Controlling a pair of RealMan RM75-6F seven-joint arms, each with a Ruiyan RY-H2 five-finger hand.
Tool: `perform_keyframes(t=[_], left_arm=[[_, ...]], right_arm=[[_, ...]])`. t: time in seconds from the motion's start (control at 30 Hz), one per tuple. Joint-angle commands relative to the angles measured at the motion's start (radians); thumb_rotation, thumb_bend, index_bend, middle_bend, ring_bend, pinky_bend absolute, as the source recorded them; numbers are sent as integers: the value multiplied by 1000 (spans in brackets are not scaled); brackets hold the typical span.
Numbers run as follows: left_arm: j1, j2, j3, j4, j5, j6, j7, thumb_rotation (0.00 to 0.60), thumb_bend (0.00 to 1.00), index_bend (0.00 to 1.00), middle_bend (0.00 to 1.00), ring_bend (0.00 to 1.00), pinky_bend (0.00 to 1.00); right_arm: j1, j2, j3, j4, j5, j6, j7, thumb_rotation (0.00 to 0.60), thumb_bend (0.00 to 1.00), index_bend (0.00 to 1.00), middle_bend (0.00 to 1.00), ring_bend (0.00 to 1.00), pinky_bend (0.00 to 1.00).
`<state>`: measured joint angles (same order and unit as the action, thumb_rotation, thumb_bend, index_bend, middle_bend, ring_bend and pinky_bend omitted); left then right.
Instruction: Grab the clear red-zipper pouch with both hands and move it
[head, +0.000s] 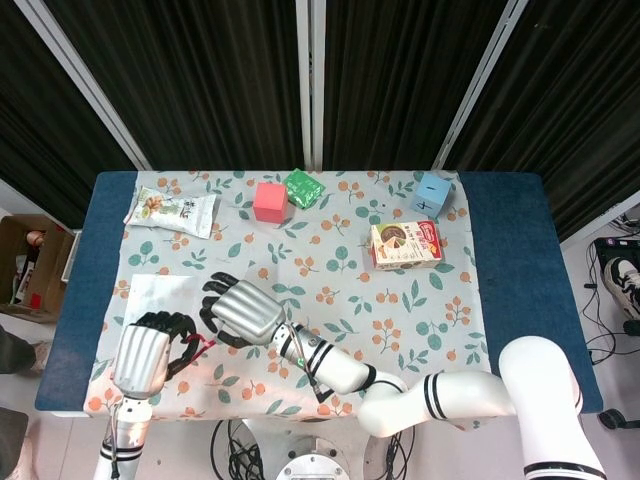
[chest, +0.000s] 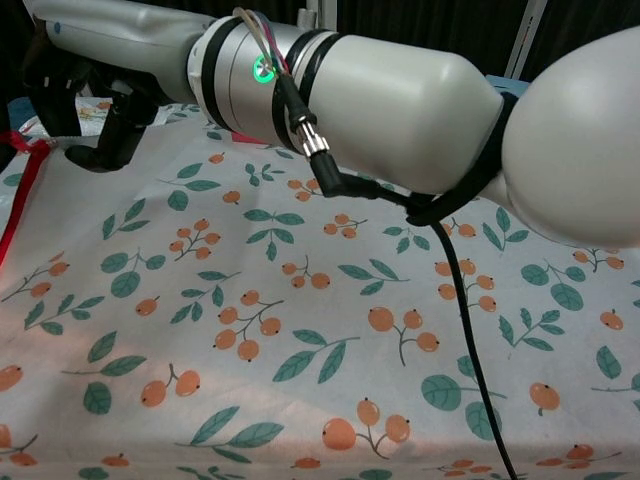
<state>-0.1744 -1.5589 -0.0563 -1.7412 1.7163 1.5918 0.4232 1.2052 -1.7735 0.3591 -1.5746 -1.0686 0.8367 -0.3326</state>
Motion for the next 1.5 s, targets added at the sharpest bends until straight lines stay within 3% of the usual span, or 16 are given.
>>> perform_keyframes(t=[0.03, 0.33, 1.07, 1.5], left_arm=[[-1, -3, -4, 0, -5, -4, 3, 600, 447, 737, 634, 598, 623], [0, -4, -5, -2, -5, -6, 6, 600, 447, 740, 634, 598, 623], [-1, -6, -8, -10, -23, -26, 21, 600, 447, 740, 635, 598, 623], [9, -10, 5, 32, -67, -48, 6, 600, 447, 740, 634, 598, 623]], right_arm=[[4, 11, 8, -26, 29, 17, -29, 600, 460, 822, 404, 184, 141], [7, 12, 25, -50, 77, 66, -61, 600, 475, 835, 405, 196, 147], [-7, 11, 55, -65, 66, 156, -40, 600, 477, 853, 417, 206, 165], [-38, 67, 82, -123, 51, 183, 7, 600, 477, 859, 421, 206, 173]])
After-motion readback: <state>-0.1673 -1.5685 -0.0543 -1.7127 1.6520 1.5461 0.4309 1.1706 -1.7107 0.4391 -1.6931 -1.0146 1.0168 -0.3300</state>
